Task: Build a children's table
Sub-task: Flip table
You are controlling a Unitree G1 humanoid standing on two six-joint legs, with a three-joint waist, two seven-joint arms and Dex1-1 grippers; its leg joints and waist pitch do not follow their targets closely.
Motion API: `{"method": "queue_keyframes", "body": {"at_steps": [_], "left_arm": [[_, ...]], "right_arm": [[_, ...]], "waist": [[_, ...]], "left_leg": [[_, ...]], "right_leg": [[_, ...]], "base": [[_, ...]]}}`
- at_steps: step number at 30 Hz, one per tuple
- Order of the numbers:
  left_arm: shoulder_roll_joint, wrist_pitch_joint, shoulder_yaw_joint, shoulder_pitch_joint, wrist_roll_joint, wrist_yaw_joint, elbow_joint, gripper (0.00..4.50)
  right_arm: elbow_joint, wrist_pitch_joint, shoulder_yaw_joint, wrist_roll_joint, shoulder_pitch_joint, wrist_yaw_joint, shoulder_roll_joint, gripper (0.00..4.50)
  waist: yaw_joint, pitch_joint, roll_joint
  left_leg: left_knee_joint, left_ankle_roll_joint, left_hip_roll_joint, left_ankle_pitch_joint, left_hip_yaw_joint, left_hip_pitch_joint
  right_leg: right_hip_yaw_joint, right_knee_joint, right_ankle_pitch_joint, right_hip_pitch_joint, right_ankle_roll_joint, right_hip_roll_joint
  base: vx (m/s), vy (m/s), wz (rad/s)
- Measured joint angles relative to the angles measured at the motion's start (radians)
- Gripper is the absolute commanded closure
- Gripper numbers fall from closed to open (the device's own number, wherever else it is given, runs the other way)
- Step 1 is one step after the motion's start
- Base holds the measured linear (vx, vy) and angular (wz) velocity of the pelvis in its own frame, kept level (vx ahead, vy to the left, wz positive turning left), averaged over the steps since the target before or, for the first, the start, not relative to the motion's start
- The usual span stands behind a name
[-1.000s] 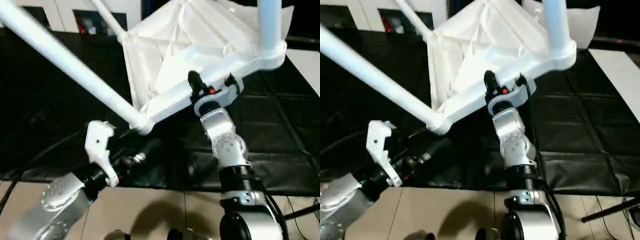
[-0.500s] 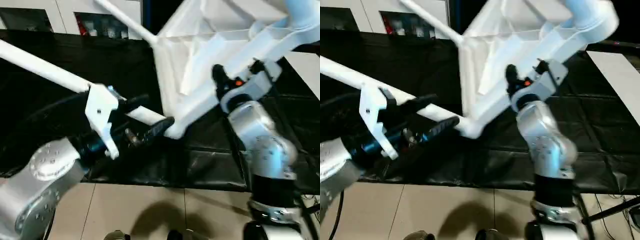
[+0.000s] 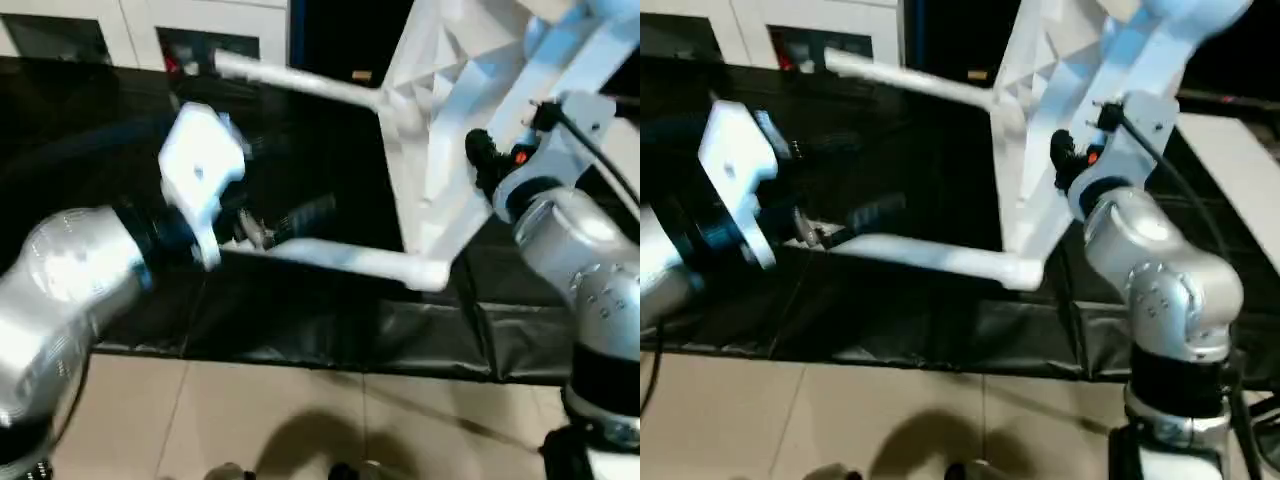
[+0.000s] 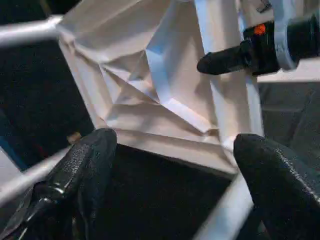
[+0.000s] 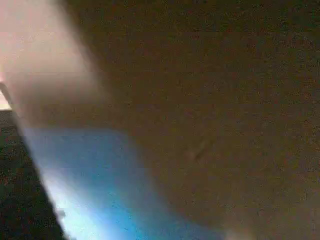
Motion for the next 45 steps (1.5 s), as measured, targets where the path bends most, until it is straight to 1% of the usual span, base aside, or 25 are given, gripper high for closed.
{"method": "queue_keyframes", "body": {"at_steps": [3, 5, 7, 8, 9, 10, 13, 14, 16, 17, 18, 20, 22, 23, 25, 27, 30, 32, 35, 37, 39, 41, 43, 44, 45], "left_arm": [[0.002, -0.027, -0.005, -0.028, 0.026, -0.017, 0.020, 0.31], [0.005, -0.049, -0.011, -0.050, 0.050, -0.019, 0.031, 0.31], [0.010, -0.066, -0.013, -0.073, 0.067, -0.018, 0.034, 0.31], [0.012, -0.075, -0.014, -0.080, 0.075, -0.018, 0.036, 0.31], [0.013, -0.081, -0.014, -0.087, 0.086, -0.017, 0.038, 0.31], [0.014, -0.088, -0.015, -0.099, 0.097, -0.017, 0.044, 0.31], [0.010, -0.132, -0.015, -0.146, 0.136, -0.014, 0.070, 0.31], [0.008, -0.154, -0.014, -0.163, 0.150, -0.008, 0.075, 0.15], [0.008, -0.188, -0.015, -0.182, 0.176, -0.005, 0.083, 0.06], [0.008, -0.214, -0.016, -0.198, 0.198, -0.003, 0.095, 0.00], [0.011, -0.238, -0.019, -0.208, 0.220, -0.001, 0.106, 0.00], [0.021, -0.282, -0.020, -0.228, 0.264, 0.009, 0.130, 0.00], [0.037, -0.326, -0.035, -0.247, 0.318, 0.019, 0.164, 0.00], [0.055, -0.352, -0.051, -0.263, 0.360, 0.020, 0.201, 0.00], [0.073, -0.385, -0.057, -0.278, 0.410, 0.025, 0.249, 0.00], [0.087, -0.428, -0.075, -0.298, 0.462, 0.034, 0.299, 0.00], [0.095, -0.468, -0.087, -0.311, 0.511, 0.042, 0.340, 0.00], [0.104, -0.509, -0.098, -0.325, 0.560, 0.051, 0.380, 0.00], [0.105, -0.559, -0.119, -0.366, 0.616, 0.063, 0.453, 0.00], [0.105, -0.582, -0.124, -0.378, 0.634, 0.063, 0.477, 0.00], [0.105, -0.614, -0.137, -0.398, 0.657, 0.061, 0.517, 0.00], [0.105, -0.640, -0.145, -0.414, 0.675, 0.061, 0.551, 0.00], [0.103, -0.651, -0.150, -0.426, 0.684, 0.061, 0.579, 0.00], [0.100, -0.656, -0.150, -0.431, 0.686, 0.061, 0.590, 0.27], [0.095, -0.662, -0.150, -0.436, 0.690, 0.060, 0.602, 0.34]], "right_arm": [[0.015, 0.037, 0.016, 0.000, -0.024, 0.043, -0.040, 2.54], [0.027, 0.040, 0.037, -0.012, -0.031, 0.072, -0.053, 2.54], [0.027, 0.040, 0.050, -0.021, -0.031, 0.078, -0.048, 2.54], [0.029, 0.040, 0.055, -0.026, -0.030, 0.079, -0.042, 1.99], [0.030, 0.039, 0.060, -0.034, -0.030, 0.079, -0.036, 1.85], [0.031, 0.039, 0.065, -0.041, -0.029, 0.080, -0.031, 1.85], [0.069, 0.060, 0.105, -0.052, -0.003, 0.094, -0.017, 1.57], [0.084, 0.060, 0.123, -0.065, 0.013, 0.099, -0.006, 1.39], [0.101, 0.051, 0.148, -0.086, 0.026, 0.107, -0.007, 1.38], [0.102, 0.023, 0.161, -0.109, 0.036, 0.112, -0.007, 1.28], [0.102, -0.010, 0.166, -0.125, 0.047, 0.116, -0.004, 1.28], [0.104, -0.074, 0.172, -0.161, 0.065, 0.115, 0.015, 0.97], [0.113, -0.149, 0.189, -0.200, 0.090, 0.116, 0.038, 0.97], [0.133, -0.207, 0.212, -0.232, 0.109, 0.120, 0.045, 0.97], [0.168, -0.275, 0.241, -0.273, 0.129, 0.127, 0.047, 0.97], [0.217, -0.353, 0.243, -0.307, 0.139, 0.126, 0.071, 0.97], [0.246, -0.420, 0.246, -0.333, 0.139, 0.119, 0.094, 0.97], [0.276, -0.479, 0.239, -0.355, 0.143, 0.105, 0.128, 1.25], [0.330, -0.560, 0.237, -0.378, 0.153, 0.106, 0.163, 1.43], [0.351, -0.592, 0.237, -0.383, 0.156, 0.111, 0.167, 1.72], [0.378, -0.636, 0.237, -0.393, 0.156, 0.121, 0.179, 1.80], [0.396, -0.666, 0.236, -0.400, 0.156, 0.129, 0.188, 2.09], [0.407, -0.686, 0.236, -0.412, 0.156, 0.136, 0.194, 2.22], [0.415, -0.696, 0.236, -0.415, 0.155, 0.145, 0.195, 2.28], [0.418, -0.701, 0.236, -0.417, 0.155, 0.150, 0.195, 2.36]], "waist": [[-0.003, -0.002, -0.011], [-0.006, -0.006, -0.024], [-0.006, -0.008, -0.034], [-0.007, -0.009, -0.038], [-0.007, -0.010, -0.040], [-0.008, -0.010, -0.043], [-0.009, -0.012, -0.051], [-0.009, -0.012, -0.051], [-0.008, -0.011, -0.050], [-0.008, -0.011, -0.050], [-0.007, -0.011, -0.050], [-0.005, -0.008, -0.046], [-0.004, -0.007, -0.044], [-0.003, -0.006, -0.041], [-0.004, -0.002, -0.035], [-0.004, 0.000, -0.031], [-0.005, 0.004, -0.025], [-0.005, 0.006, -0.022], [-0.002, 0.010, -0.015], [-0.001, 0.012, -0.012], [-0.001, 0.013, -0.010], [0.000, 0.015, -0.007], [0.000, 0.016, -0.005], [0.000, 0.016, -0.005], [0.000, 0.016, -0.004]], "left_leg": [[0.003, -0.002, 0.000, 0.001, 0.001, -0.001], [0.003, -0.002, 0.000, 0.001, 0.001, -0.001], [0.003, -0.003, 0.001, 0.002, 0.001, -0.001], [0.004, -0.003, 0.001, 0.001, 0.001, 0.000], [0.004, -0.003, 0.001, 0.001, 0.001, 0.000], [0.005, -0.003, 0.001, 0.001, 0.001, 0.000], [0.006, -0.005, 0.001, 0.003, 0.000, 0.000], [0.007, -0.005, 0.001, 0.004, 0.000, 0.000], [0.009, -0.005, 0.001, 0.004, 0.000, 0.000], [0.009, -0.005, 0.001, 0.004, 0.000, -0.001], [0.009, -0.005, 0.001, 0.004, 0.000, 0.000], [0.009, -0.005, 0.001, 0.004, 0.000, -0.001], [0.009, -0.005, 0.001, 0.004, 0.000, -0.001], [0.009, -0.005, 0.001, 0.004, -0.001, -0.001], [0.009, -0.005, 0.001, 0.004, -0.001, -0.002], [0.009, -0.005, 0.001, 0.004, -0.001, -0.002], [0.009, -0.006, 0.002, 0.005, -0.001, -0.001], [0.009, -0.008, 0.002, 0.005, -0.001, -0.001], [0.009, -0.007, 0.002, 0.006, -0.001, -0.001], [0.009, -0.007, 0.002, 0.005, -0.001, -0.001], [0.009, -0.007, 0.002, 0.005, -0.001, -0.001], [0.009, -0.007, 0.002, 0.006, -0.001, -0.001], [0.009, -0.007, 0.002, 0.006, -0.001, -0.001], [0.009, -0.007, 0.002, 0.006, -0.001, -0.001], [0.009, -0.007, 0.002, 0.006, -0.001, -0.001]], "right_leg": [[0.001, 0.000, 0.001, 0.000, 0.001, 0.000], [0.001, 0.000, 0.001, 0.000, 0.000, 0.000], [0.001, 0.000, 0.001, 0.000, 0.000, 0.001], [0.002, 0.000, 0.001, 0.000, 0.000, 0.001], [0.002, 0.000, 0.001, 0.001, 0.000, 0.001], [0.002, 0.000, 0.001, 0.001, 0.000, 0.001], [0.002, 0.000, 0.001, 0.002, 0.000, 0.001], [0.002, -0.001, 0.002, 0.000, 0.001, 0.002], [0.003, -0.001, 0.004, 0.000, 0.002, 0.001], [0.003, -0.001, 0.005, 0.000, 0.002, 0.001], [0.003, -0.001, 0.005, 0.000, 0.002, 0.001], [0.003, -0.001, 0.005, 0.001, 0.002, 0.001], [0.003, -0.001, 0.005, 0.001, 0.001, 0.001], [0.003, -0.001, 0.005, 0.001, 0.001, 0.002], [0.003, -0.001, 0.006, 0.001, 0.001, 0.001], [0.003, -0.001, 0.007, 0.000, 0.000, 0.001], [0.003, 0.000, 0.008, 0.000, -0.002, 0.002], [0.003, 0.000, 0.008, 0.000, -0.003, 0.002], [0.003, -0.001, 0.010, 0.000, -0.005, 0.002], [0.003, -0.001, 0.011, 0.001, -0.006, 0.002], [0.003, 0.000, 0.011, 0.001, -0.006, 0.002], [0.003, 0.000, 0.011, 0.000, -0.007, 0.002], [0.003, 0.000, 0.011, 0.000, -0.007, 0.002], [0.003, 0.000, 0.012, 0.001, -0.007, 0.002], [0.003, 0.000, 0.012, 0.001, -0.007, 0.002]], "base": [[0.000, 0.000, 0.00], [0.000, 0.000, 0.00], [0.000, 0.000, 0.00], [0.000, 0.000, 0.00], [0.000, 0.000, 0.00], [0.000, 0.000, 0.00], [0.000, 0.000, 0.00], [0.000, 0.000, 0.00], [0.000, 0.000, 0.00], [0.000, 0.000, 0.00], [0.000, 0.000, 0.00], [0.000, 0.000, 0.00], [0.000, 0.000, 0.00], [0.000, 0.000, 0.00], [0.000, 0.000, 0.00], [0.000, 0.000, 0.00], [0.000, 0.000, 0.00], [0.000, 0.000, 0.00], [0.000, 0.000, 0.00], [0.000, 0.000, 0.00], [0.000, 0.000, 0.00], [0.000, 0.000, 0.00], [0.000, 0.000, 0.00], [0.000, 0.000, 0.00], [0.000, 0.000, 0.00]]}}
